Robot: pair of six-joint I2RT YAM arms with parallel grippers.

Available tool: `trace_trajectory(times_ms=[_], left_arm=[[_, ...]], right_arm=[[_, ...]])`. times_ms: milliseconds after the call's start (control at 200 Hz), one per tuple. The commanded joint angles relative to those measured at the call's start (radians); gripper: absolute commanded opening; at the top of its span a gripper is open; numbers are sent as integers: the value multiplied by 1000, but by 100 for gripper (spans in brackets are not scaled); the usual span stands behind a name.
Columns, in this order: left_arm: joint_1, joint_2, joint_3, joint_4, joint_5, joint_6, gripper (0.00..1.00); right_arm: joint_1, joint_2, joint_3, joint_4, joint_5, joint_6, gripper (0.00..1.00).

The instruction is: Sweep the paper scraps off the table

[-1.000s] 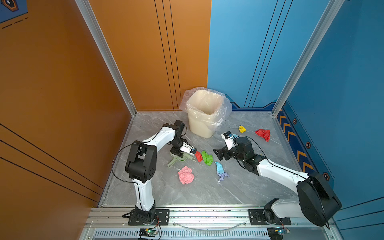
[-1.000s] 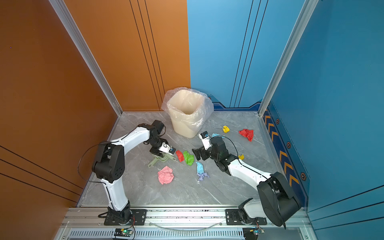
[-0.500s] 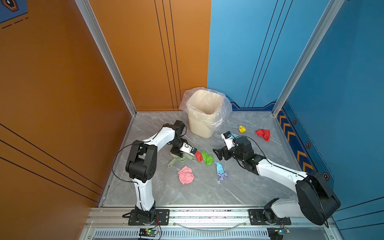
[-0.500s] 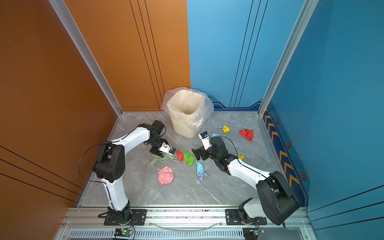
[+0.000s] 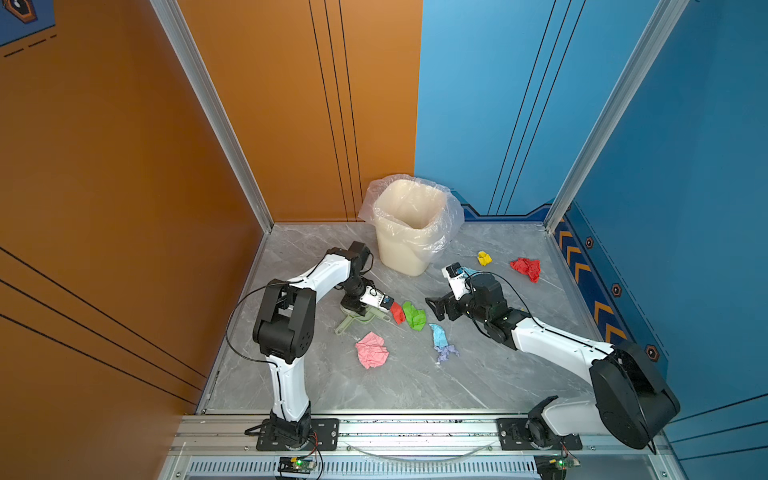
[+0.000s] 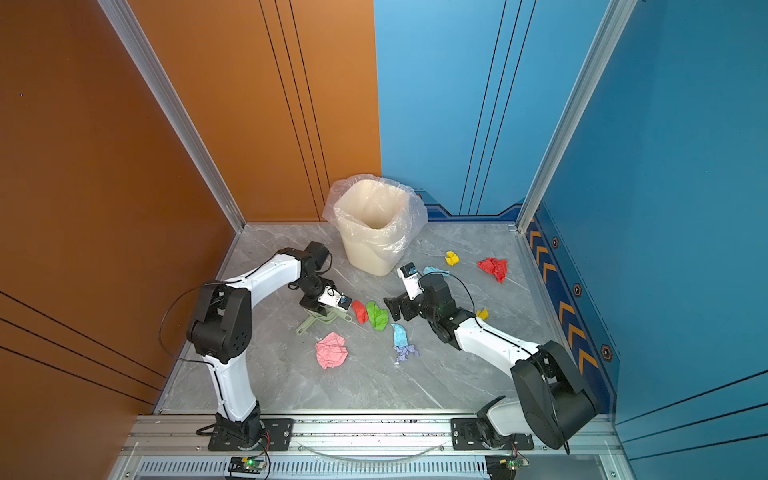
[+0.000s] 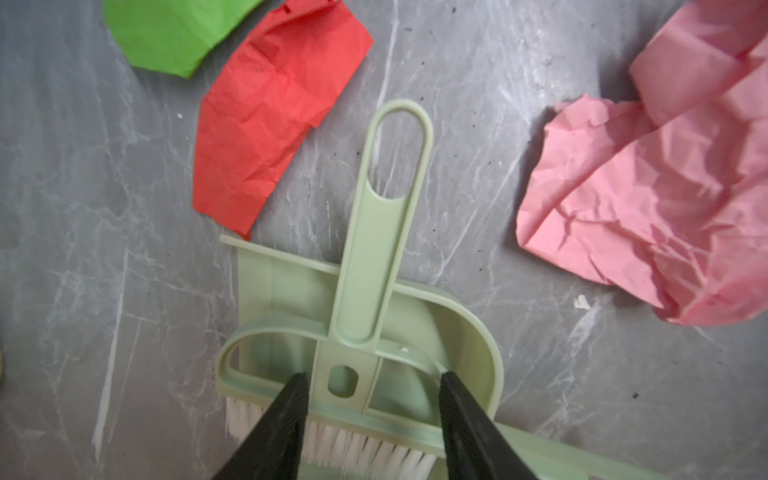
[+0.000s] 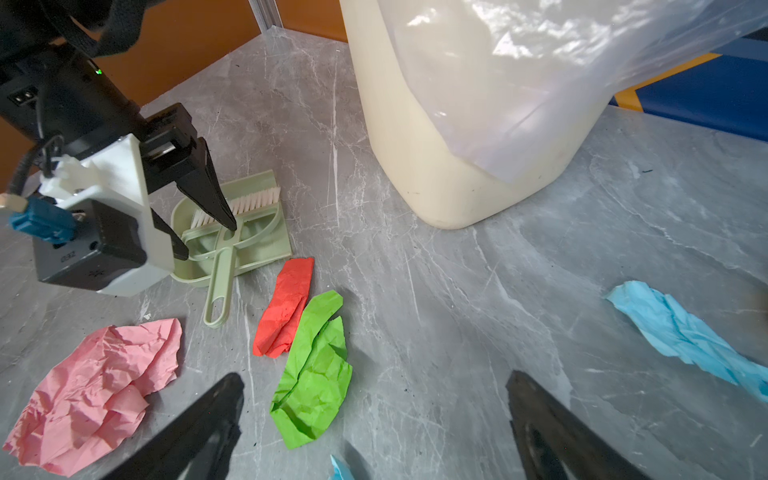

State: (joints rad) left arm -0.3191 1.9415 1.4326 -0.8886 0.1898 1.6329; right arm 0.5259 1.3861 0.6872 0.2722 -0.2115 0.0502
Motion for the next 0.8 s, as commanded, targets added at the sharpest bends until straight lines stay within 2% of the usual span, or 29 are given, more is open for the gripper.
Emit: trace_trajectory(times_ms=[0, 791], left_arm=[[12, 19, 9, -36, 2, 1, 53], [15, 40, 30, -36, -14, 24, 50]], right_arm=[[7, 16, 20, 16, -2, 11, 100], [8, 30, 27, 17, -6, 14, 100]])
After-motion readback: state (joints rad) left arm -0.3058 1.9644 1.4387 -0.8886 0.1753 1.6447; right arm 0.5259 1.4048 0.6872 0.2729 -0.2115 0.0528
